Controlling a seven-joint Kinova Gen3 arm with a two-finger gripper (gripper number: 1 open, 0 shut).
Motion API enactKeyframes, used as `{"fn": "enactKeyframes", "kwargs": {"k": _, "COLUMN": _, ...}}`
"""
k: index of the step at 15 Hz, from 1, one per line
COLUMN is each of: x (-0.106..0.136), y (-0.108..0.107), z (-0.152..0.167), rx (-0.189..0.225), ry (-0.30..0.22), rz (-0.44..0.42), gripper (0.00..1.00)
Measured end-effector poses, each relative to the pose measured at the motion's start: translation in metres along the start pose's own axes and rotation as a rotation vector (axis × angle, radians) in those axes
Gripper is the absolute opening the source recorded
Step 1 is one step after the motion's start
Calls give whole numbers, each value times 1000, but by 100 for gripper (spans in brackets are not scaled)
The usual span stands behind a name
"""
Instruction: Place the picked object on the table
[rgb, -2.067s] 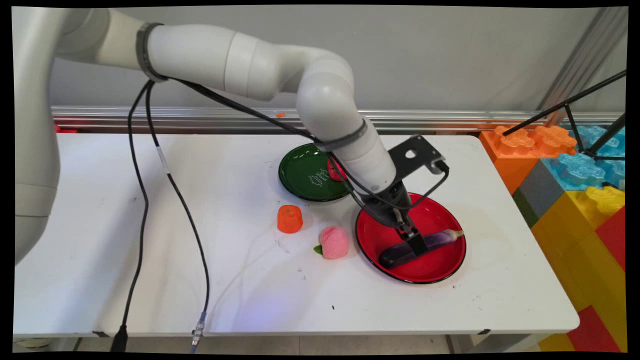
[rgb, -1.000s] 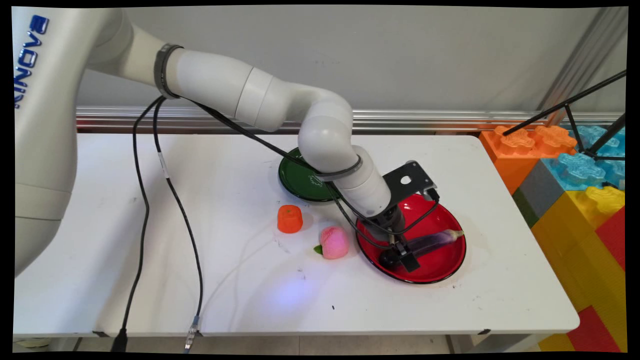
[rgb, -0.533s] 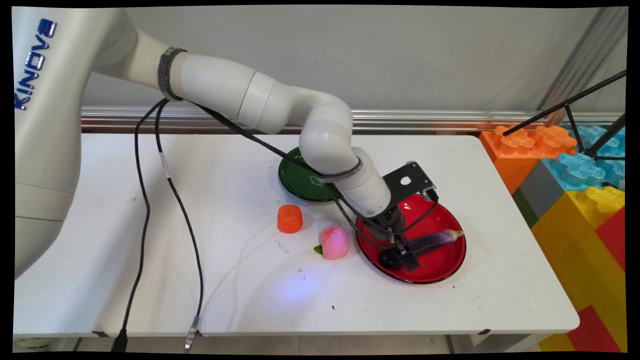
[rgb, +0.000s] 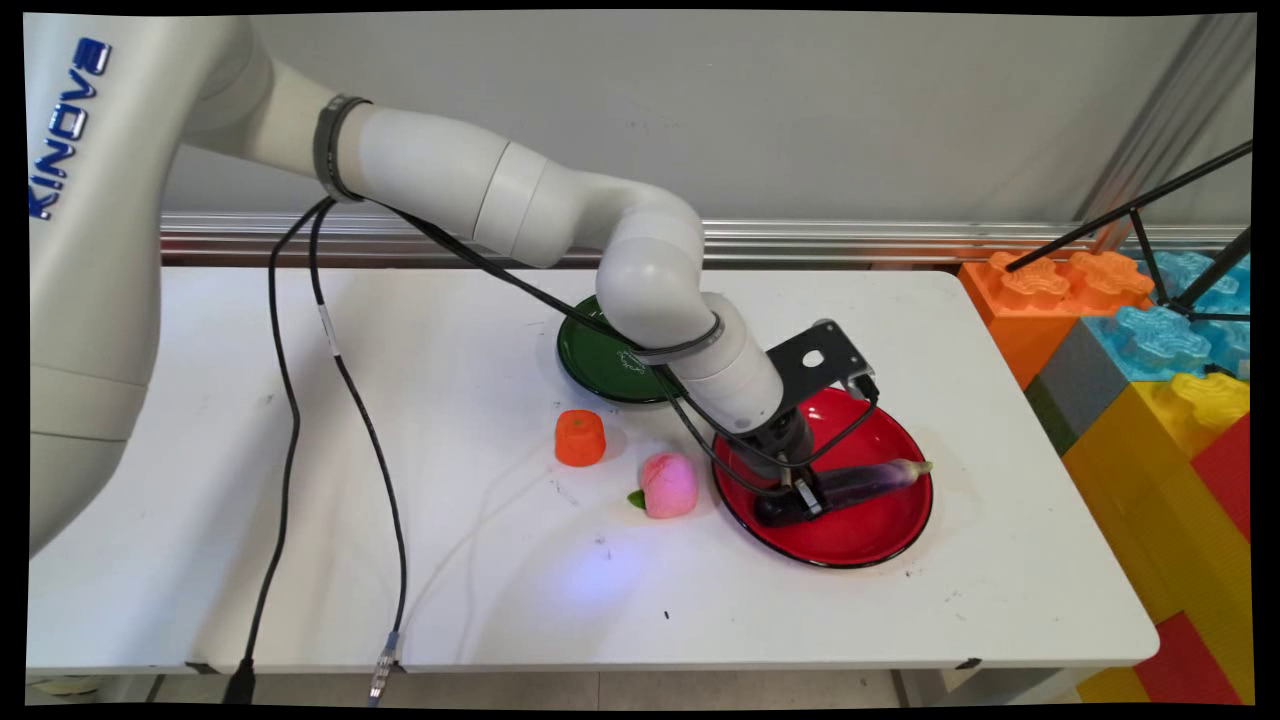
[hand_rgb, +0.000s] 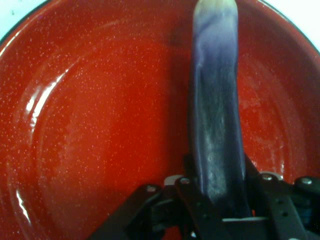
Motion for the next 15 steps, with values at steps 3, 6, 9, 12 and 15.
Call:
{"fn": "enactKeyframes", "kwargs": {"k": 3, "x": 1, "y": 0, "z": -2, "rx": 2, "ry": 4, "rz": -17, "gripper": 0}}
{"fn": "enactKeyframes", "kwargs": {"k": 6, "x": 5, "y": 1, "z": -8, "rx": -2, "ry": 12, "rz": -30, "gripper": 0}}
{"fn": "enactKeyframes", "kwargs": {"k": 9, "x": 11, "y": 3, "z": -21, "rx": -9, "ry": 30, "rz": -40, "gripper": 0}}
{"fn": "enactKeyframes", "kwargs": {"k": 12, "x": 17, "y": -1, "z": -46, "rx": -4, "ry": 52, "rz": -61, "gripper": 0}}
{"fn": "enactKeyframes", "kwargs": {"k": 15, "x": 21, "y": -5, "z": -71, "rx": -4, "ry": 78, "rz": -63, "gripper": 0}}
